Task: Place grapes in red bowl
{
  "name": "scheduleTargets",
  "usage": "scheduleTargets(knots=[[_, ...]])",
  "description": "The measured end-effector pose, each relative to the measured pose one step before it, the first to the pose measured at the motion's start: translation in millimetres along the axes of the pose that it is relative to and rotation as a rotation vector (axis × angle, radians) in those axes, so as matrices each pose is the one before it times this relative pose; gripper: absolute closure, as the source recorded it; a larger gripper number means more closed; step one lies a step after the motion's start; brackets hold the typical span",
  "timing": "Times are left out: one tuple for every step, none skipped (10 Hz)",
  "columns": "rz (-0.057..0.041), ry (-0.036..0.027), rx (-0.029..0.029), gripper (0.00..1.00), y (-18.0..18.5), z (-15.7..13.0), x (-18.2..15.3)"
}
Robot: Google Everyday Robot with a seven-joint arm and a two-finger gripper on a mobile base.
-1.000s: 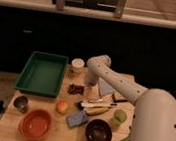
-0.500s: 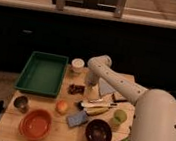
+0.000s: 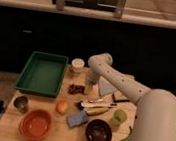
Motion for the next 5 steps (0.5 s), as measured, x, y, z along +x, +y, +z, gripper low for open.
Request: scheduleTargets(knots=[[-0.00185,-0.00396,-0.00482,0.37,-0.23,4.92,0.95],[-0.00301,-0.00367,-0.00013,0.28,-1.28,-0.83,-0.43],[-0.00461,0.00482,0.00065,0.22,1.65,-4.82,2.08],[-0.00359,0.0073,0.01053,0.21,-0.73,-10.63,2.68],[-0.00088,-0.00163,0.0043,0.26,-1.91,-8.19,-2.73]])
